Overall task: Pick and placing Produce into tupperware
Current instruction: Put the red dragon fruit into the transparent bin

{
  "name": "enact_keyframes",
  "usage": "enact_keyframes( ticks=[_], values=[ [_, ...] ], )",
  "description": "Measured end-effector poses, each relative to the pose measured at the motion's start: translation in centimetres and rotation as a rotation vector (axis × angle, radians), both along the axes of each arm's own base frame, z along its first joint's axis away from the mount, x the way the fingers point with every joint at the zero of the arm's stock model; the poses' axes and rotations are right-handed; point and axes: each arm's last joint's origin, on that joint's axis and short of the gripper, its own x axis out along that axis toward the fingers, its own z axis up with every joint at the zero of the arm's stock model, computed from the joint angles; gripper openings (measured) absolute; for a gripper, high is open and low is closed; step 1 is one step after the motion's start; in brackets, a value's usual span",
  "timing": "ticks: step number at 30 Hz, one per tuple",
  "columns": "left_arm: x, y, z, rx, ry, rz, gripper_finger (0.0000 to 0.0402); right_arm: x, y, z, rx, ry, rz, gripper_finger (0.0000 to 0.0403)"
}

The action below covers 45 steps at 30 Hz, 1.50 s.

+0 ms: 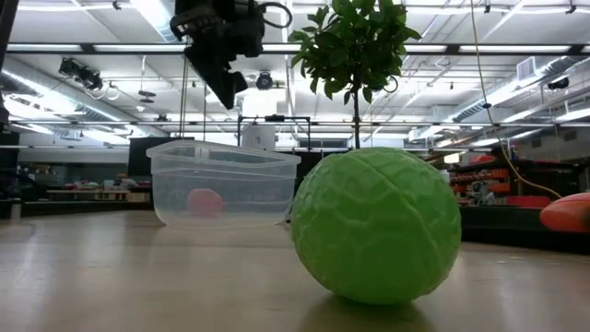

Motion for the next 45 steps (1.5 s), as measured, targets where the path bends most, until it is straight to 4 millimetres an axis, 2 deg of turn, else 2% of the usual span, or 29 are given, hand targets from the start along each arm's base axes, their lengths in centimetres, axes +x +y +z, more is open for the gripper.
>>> enact_keyframes(
  ticks=[3, 8, 13, 19, 23, 28, 37, 45],
  values=[
    [-0.2, 0.1, -2.1, 0.030, 0.041, -0.023, 0.0201, 0.6, 0.1, 0.1, 0.020, -0.016, -0.008, 0.0133],
    [-2.4, 0.9, -6.2, 0.017, 0.193, -0.020, 0.0187, 1.4, 0.3, -0.2, 0.045, 0.002, -0.018, 0.0133],
    [-3.8, 2.1, -8.0, -0.078, 0.121, 0.055, 0.0178, 2.5, 0.0, -0.2, 0.044, -0.015, -0.056, 0.0132],
    [-3.9, 2.5, -8.2, 0.008, -0.011, 0.034, 0.0172, 4.1, 0.0, -0.4, 0.051, -0.032, -0.071, 0.0132],
    [-3.8, 2.5, -8.1, 0.147, -0.043, -0.085, 0.0172, 4.8, 0.2, -0.7, 0.064, -0.020, -0.075, 0.0132],
    [-3.9, 2.7, -8.3, 0.202, -0.059, -0.239, 0.0183, 5.5, 0.3, -1.0, 0.070, -0.004, -0.078, 0.0132],
    [-3.8, 2.7, -8.3, 0.210, -0.065, -0.249, 0.0217, 5.2, 0.3, -0.9, 0.040, -0.016, -0.067, 0.0133],
    [-3.8, 2.7, -8.3, 0.194, -0.058, -0.206, 0.0209, 5.1, 0.3, -0.9, 0.041, -0.018, -0.060, 0.0137]
  ],
)
